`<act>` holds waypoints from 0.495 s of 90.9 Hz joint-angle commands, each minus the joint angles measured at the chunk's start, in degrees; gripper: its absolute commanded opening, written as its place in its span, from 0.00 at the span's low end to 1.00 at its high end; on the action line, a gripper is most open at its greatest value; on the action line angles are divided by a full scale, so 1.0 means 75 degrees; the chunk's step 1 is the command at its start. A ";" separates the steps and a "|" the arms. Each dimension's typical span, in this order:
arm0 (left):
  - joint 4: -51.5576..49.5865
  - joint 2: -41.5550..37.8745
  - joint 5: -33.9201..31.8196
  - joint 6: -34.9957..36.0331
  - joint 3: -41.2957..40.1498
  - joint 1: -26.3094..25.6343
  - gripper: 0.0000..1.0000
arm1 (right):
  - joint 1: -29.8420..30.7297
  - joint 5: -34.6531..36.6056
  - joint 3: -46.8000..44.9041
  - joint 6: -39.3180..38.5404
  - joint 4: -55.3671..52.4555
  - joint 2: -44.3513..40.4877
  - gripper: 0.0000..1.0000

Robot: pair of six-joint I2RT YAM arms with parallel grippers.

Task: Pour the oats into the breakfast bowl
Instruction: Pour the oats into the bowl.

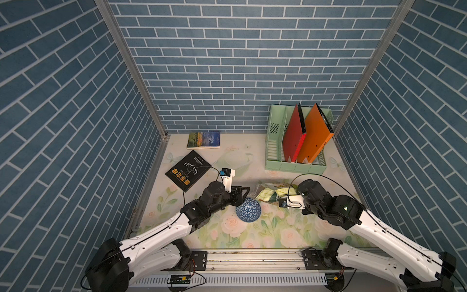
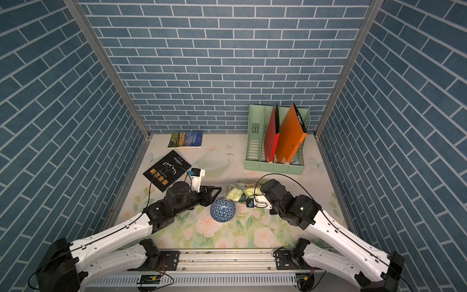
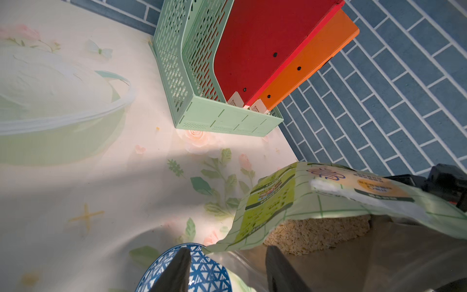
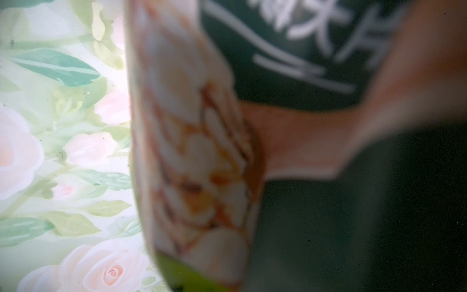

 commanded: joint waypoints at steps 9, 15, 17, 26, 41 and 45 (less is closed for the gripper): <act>0.0929 -0.0251 -0.0367 0.0756 -0.0236 -0.0143 0.57 | 0.0163 0.0338 0.0521 -0.0063 0.0340 0.0009 0.00; 0.1176 -0.0348 -0.0360 0.0806 -0.0513 -0.0154 0.58 | 0.0213 0.0387 0.0566 -0.0063 0.0260 0.0042 0.00; 0.1252 -0.0363 -0.0348 0.0817 -0.0564 -0.0155 0.58 | 0.0242 0.0411 0.0579 -0.0063 0.0239 0.0053 0.00; 0.1521 -0.0349 -0.0218 0.0898 -0.0699 -0.0165 0.58 | 0.0405 0.0595 0.0625 -0.0052 0.0073 0.0166 0.00; 0.1676 -0.0186 -0.0090 0.1033 -0.0824 -0.0175 0.57 | 0.0608 0.0861 0.0735 -0.0063 -0.0089 0.0310 0.00; 0.1739 -0.0183 -0.0022 0.1045 -0.0885 -0.0178 0.57 | 0.0665 0.0922 0.0752 -0.0057 -0.0119 0.0334 0.00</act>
